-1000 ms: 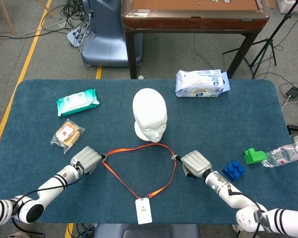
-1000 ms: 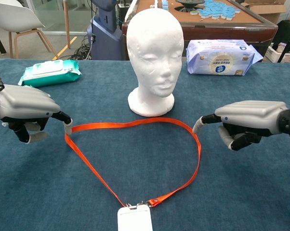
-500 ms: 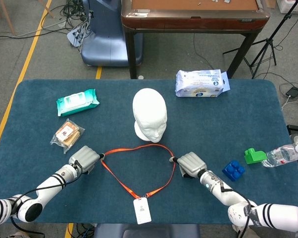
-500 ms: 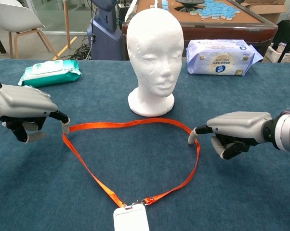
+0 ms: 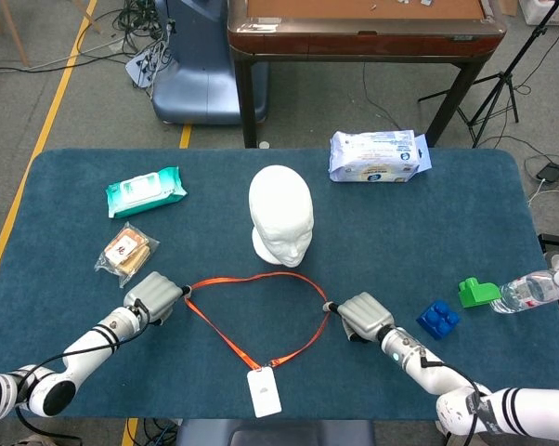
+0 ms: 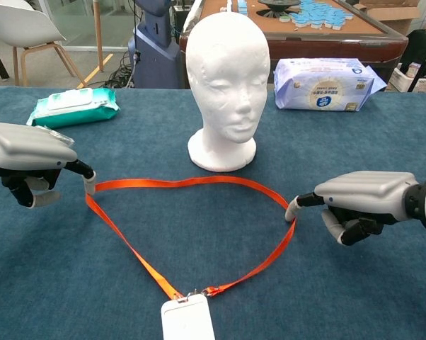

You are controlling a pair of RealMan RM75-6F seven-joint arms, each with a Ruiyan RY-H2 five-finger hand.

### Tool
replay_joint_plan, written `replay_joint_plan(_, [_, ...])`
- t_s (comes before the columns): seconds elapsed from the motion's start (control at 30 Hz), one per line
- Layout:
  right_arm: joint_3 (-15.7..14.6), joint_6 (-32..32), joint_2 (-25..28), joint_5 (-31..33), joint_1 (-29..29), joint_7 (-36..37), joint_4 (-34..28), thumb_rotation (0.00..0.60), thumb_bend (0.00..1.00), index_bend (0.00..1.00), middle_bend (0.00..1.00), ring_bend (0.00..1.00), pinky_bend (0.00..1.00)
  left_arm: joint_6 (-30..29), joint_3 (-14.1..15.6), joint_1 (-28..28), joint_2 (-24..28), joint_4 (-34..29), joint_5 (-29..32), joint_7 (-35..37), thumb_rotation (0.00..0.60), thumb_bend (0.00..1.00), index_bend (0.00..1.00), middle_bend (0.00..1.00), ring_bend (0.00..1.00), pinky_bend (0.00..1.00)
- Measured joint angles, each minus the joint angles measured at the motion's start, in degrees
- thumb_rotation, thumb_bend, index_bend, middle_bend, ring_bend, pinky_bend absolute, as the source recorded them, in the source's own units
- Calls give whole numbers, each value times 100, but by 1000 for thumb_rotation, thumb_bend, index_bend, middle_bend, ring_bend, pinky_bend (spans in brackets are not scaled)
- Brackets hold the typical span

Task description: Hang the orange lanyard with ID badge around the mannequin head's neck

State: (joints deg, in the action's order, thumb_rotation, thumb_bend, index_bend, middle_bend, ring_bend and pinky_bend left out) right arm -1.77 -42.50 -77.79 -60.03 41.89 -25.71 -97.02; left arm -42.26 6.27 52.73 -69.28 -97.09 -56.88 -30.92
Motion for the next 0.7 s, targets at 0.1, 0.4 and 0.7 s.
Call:
replay_joint_plan(0.1, [-74,-100,107,3,-50,-4,-60,600,960,194,1000,1000,1000,-5,17,-26,30,19,12,25,600,511,256,980,955,927])
replay_joint_plan(0.4, [-238,-320,253,6,-188,-8,-142,600,960,194,1000,1000,1000,-18,65,-104,58,54,51,66,600,511,251,980,955,927])
replay_joint_plan(0.7, [-275,-568,302,-254,-341,136,-197,600,697,194,1000,1000,1000,-72,43,-157,78,5,-7,125,600,501,228,977,954,927])
